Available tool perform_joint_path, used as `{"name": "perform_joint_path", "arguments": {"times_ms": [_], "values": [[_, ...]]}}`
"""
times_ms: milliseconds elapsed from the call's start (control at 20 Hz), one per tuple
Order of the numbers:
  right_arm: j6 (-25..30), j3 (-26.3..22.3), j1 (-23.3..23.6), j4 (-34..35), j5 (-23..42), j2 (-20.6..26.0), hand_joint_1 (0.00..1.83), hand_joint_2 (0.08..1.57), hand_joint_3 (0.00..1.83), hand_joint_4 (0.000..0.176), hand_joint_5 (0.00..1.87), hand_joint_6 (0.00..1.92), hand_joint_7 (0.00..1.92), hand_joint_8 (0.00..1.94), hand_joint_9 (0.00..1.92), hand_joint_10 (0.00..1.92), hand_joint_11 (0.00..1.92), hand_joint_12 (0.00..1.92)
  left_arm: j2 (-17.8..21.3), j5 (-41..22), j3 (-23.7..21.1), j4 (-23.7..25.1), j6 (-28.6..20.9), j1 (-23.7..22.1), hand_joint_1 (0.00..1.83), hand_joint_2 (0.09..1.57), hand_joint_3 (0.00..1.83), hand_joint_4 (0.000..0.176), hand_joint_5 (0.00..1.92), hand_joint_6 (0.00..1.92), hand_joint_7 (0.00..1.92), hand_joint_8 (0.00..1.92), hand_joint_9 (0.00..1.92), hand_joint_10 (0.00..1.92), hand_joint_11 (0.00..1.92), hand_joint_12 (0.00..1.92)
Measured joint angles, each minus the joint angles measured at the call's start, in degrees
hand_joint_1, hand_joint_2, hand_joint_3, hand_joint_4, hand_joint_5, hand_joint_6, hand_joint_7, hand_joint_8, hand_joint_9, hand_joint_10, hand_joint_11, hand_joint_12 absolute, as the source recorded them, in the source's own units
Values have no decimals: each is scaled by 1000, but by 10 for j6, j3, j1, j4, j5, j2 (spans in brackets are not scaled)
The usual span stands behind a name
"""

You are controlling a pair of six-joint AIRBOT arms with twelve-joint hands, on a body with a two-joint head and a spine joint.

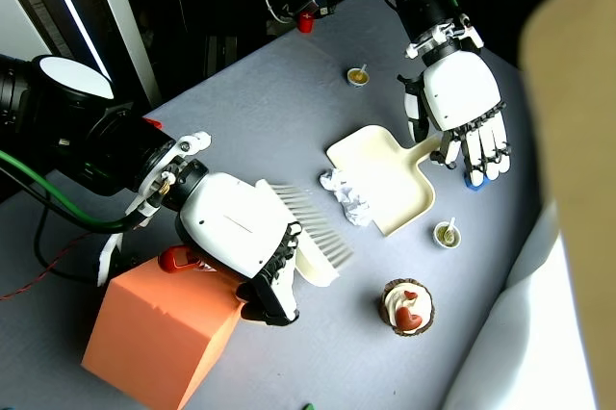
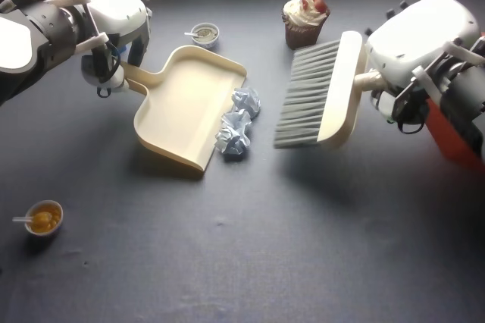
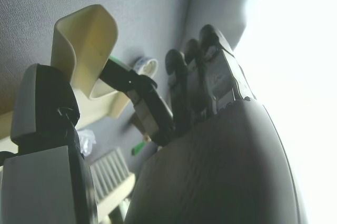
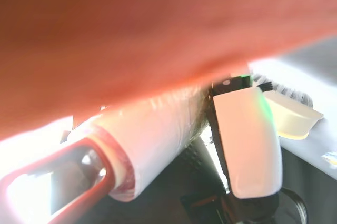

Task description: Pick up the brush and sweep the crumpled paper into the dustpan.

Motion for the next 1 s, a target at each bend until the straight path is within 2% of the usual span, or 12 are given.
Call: {"name": "perform_joint_path", "arguments": {"times_ms": [150, 250, 550, 650, 800, 850, 900, 1000], "values": [[13, -3, 0, -14, -8, 0, 749, 1374, 4, 0, 1125, 1921, 1202, 1941, 1102, 1921, 921, 1921, 0, 0, 0, 0, 0, 0, 1126, 1096, 0, 0, 1028, 901, 336, 2, 208, 3, 165, 32], [-5, -5, 7, -23, 3, 3, 737, 1404, 10, 0, 1124, 1921, 1200, 1941, 1103, 1921, 916, 1921, 0, 0, 0, 0, 0, 0, 1122, 1092, 0, 0, 1037, 885, 330, 0, 203, 0, 159, 29], [-175, -24, 58, 149, 30, 15, 730, 1409, 3, 0, 1152, 1921, 1234, 1941, 1142, 1921, 947, 1921, 0, 0, 0, 0, 0, 0, 1131, 1096, 0, 0, 1029, 897, 329, 5, 201, 3, 168, 30], [-223, -28, 70, 169, 39, 18, 730, 1394, 0, 0, 1153, 1921, 1243, 1941, 1137, 1921, 891, 1921, 0, 0, 0, 0, 0, 0, 1129, 1096, 0, 0, 1028, 899, 342, 8, 212, 6, 164, 28], [-282, -33, 86, 196, 54, 19, 717, 1403, 2, 0, 1156, 1921, 1242, 1941, 1142, 1921, 933, 1921, 0, 0, 0, 0, 0, 0, 1113, 1106, 2, 0, 1004, 938, 325, 0, 195, 0, 171, 29], [-317, -35, 94, 225, 63, 21, 727, 1403, 1, 0, 1158, 1921, 1231, 1941, 1125, 1921, 885, 1921, 0, 0, 0, 0, 0, 0, 1112, 1106, 1, 0, 1005, 939, 326, 1, 193, 0, 152, 21], [-344, -37, 99, 246, 69, 21, 729, 1400, 0, 0, 1178, 1921, 1252, 1941, 1163, 1921, 953, 1921, 0, 0, 0, 0, 0, 0, 1116, 1102, 0, 0, 1014, 923, 330, 1, 199, 1, 155, 22], [-410, -38, 107, 292, 75, 21, 736, 1393, 0, 0, 1158, 1921, 1235, 1941, 1149, 1921, 949, 1921, 0, 0, 1, 0, 0, 0, 1121, 1100, 0, 0, 1020, 914, 317, 1, 187, 1, 148, 17]]}}
